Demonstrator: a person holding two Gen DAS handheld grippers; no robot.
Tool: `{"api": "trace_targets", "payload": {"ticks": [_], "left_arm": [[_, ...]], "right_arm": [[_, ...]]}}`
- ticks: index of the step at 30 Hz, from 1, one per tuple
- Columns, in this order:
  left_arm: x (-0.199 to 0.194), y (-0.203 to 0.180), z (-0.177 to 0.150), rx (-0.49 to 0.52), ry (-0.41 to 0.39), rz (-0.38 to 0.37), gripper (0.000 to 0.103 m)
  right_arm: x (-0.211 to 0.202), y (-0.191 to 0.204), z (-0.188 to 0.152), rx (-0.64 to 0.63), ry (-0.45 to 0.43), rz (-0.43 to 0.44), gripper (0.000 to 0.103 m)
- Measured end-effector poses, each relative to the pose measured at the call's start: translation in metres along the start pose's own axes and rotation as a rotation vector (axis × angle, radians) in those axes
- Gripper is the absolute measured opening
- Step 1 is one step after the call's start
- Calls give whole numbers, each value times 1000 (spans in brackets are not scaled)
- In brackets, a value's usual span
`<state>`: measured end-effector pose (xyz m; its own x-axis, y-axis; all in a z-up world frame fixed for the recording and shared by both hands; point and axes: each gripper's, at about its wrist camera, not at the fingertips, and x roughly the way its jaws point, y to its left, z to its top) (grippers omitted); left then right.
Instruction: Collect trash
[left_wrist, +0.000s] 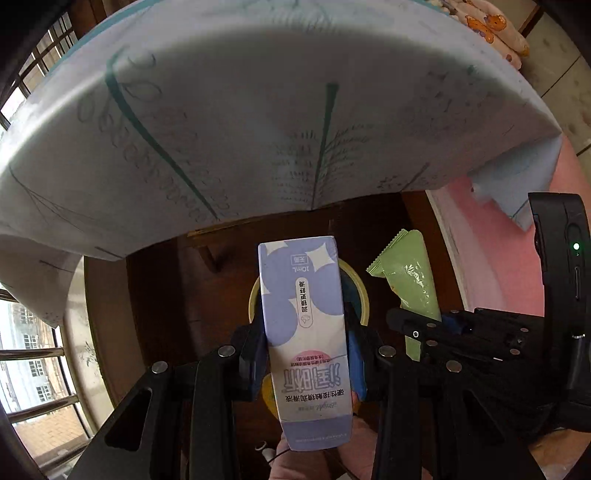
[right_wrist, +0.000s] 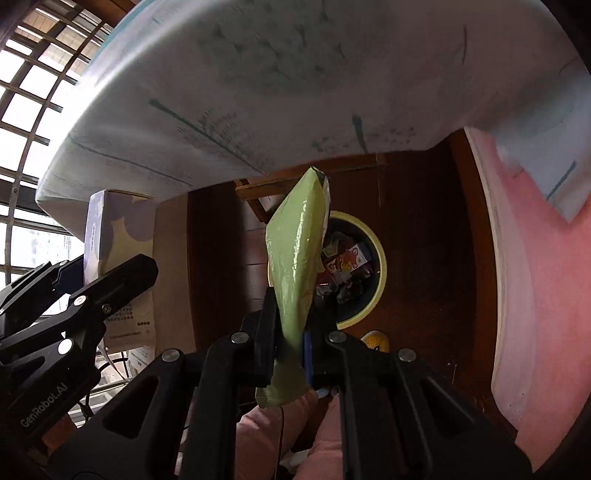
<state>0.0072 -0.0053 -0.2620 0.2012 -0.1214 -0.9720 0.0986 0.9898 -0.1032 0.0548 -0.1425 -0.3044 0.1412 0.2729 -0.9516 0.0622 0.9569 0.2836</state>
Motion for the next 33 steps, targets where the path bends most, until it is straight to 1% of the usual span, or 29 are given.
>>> {"api": "trace_targets", "payload": {"ticks": [5, 7, 8, 9, 10, 11, 12, 13, 17, 19, 22, 27, 33], "left_arm": [[80, 6, -14, -27, 32, 10, 37], [105, 9, -19, -28, 39, 18, 40], [117, 10, -21, -29, 53, 13, 42], [128, 12, -24, -29, 67, 0, 50], [138, 13, -26, -31, 78, -11, 67], [146, 17, -27, -35, 83, -5, 73], [152, 21, -29, -38, 87, 3, 88], [158, 23, -31, -42, 92, 7, 96], [167, 30, -32, -45, 87, 37, 96], [167, 36, -34, -45, 87, 41, 96], [160, 43, -33, -56, 71, 41, 96], [135, 48, -32, -47, 50, 29, 96], [94, 39, -23, -28, 25, 35, 96]], "right_arm": [[87, -39, -10, 71, 48, 15, 9], [115, -52, -15, 90, 57, 35, 10], [127, -57, -18, 95, 59, 42, 12], [138, -61, -20, 97, 62, 45, 21], [147, -65, -22, 100, 65, 45, 36], [156, -67, -24, 106, 63, 50, 44], [162, -70, -26, 113, 60, 57, 53], [168, -74, -27, 122, 61, 50, 54], [179, -78, -32, 141, 46, 20, 59], [183, -85, -35, 144, 33, 14, 61], [179, -83, -35, 144, 22, 10, 62], [165, -77, -22, 123, -1, 1, 65], [128, -64, -14, 102, -22, -19, 70]]}}
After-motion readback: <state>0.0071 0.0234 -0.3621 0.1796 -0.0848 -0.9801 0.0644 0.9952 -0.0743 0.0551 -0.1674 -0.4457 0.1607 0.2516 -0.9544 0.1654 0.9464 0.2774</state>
